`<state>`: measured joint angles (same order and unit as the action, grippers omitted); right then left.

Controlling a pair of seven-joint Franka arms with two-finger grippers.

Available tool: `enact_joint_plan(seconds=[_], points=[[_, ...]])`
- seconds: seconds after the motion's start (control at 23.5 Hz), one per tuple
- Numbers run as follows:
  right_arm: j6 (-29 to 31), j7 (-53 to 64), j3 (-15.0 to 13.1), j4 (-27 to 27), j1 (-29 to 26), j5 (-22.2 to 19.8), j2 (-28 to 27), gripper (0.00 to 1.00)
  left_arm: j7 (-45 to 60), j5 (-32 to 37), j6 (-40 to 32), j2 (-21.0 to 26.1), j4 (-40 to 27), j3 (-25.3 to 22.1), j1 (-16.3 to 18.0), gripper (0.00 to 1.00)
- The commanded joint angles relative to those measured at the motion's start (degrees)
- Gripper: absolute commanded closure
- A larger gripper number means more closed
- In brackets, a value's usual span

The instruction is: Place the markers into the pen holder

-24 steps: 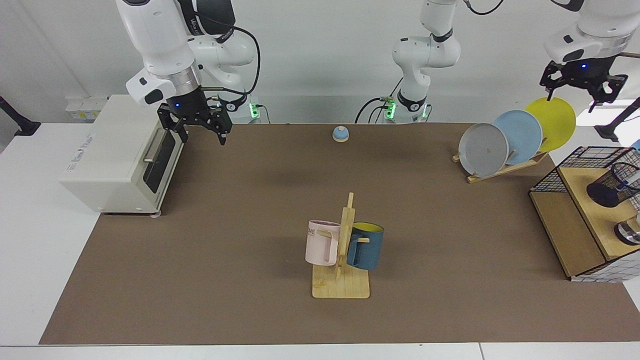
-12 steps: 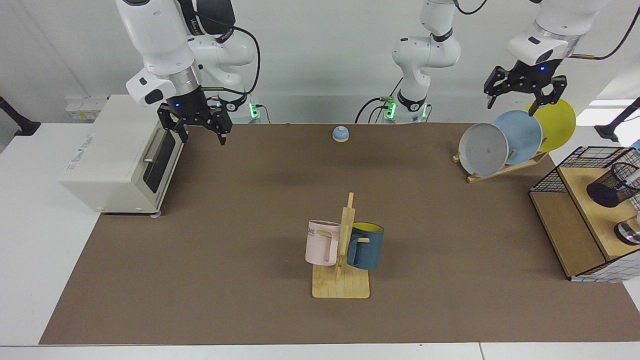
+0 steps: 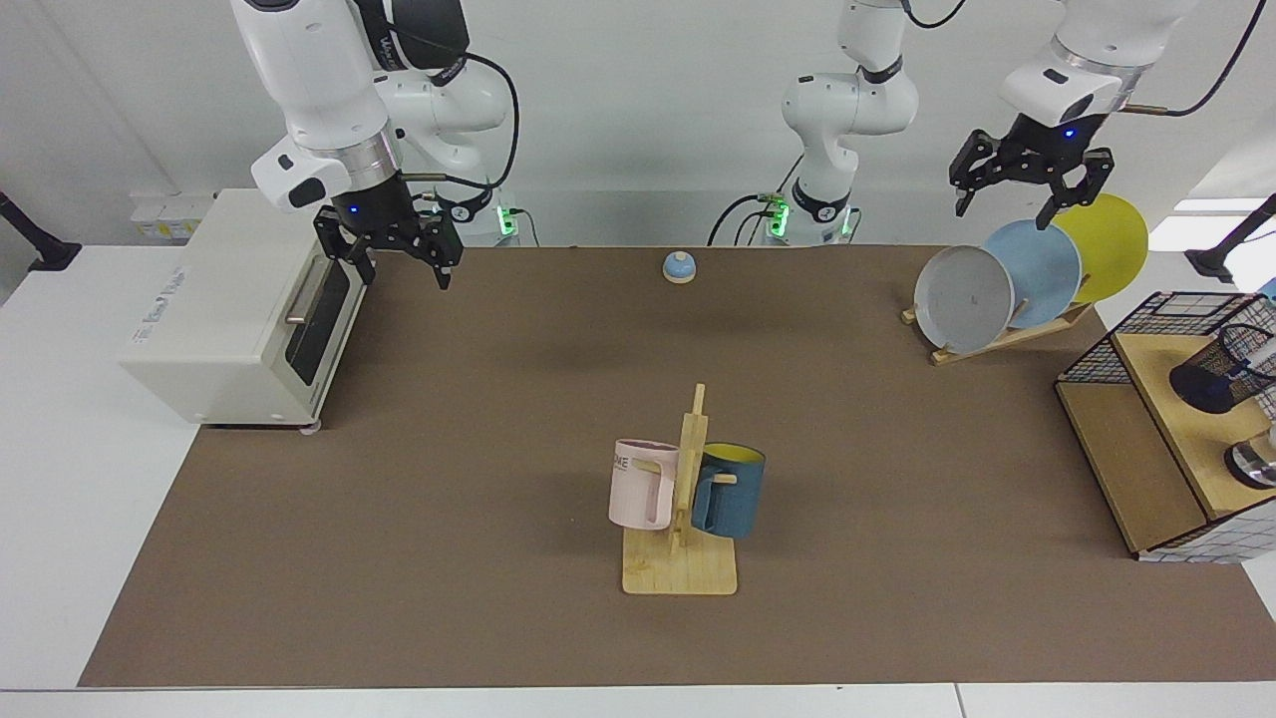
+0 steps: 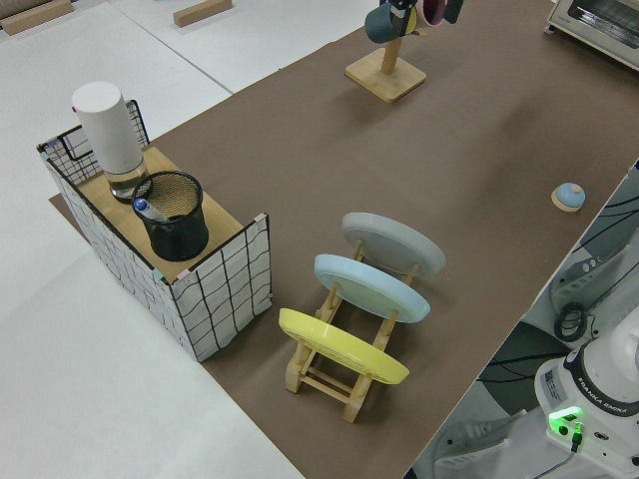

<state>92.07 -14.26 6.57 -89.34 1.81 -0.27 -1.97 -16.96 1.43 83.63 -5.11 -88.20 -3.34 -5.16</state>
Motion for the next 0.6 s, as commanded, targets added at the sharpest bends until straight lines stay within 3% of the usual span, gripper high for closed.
enact_joint_plan(seconds=[0.0, 0.55], points=[[1.1, -0.9, 0.6, -1.4, -0.8, 0.1, 1.0, 0.0, 0.6, -1.2, -3.5, 4.3, 7.3, 0.6, 0.9, 0.0], [1.1, -0.9, 0.6, -1.4, -0.8, 0.1, 1.0, 0.0, 0.5, -1.1, -3.4, 4.9, 8.2, 0.5, 0.9, 0.0]])
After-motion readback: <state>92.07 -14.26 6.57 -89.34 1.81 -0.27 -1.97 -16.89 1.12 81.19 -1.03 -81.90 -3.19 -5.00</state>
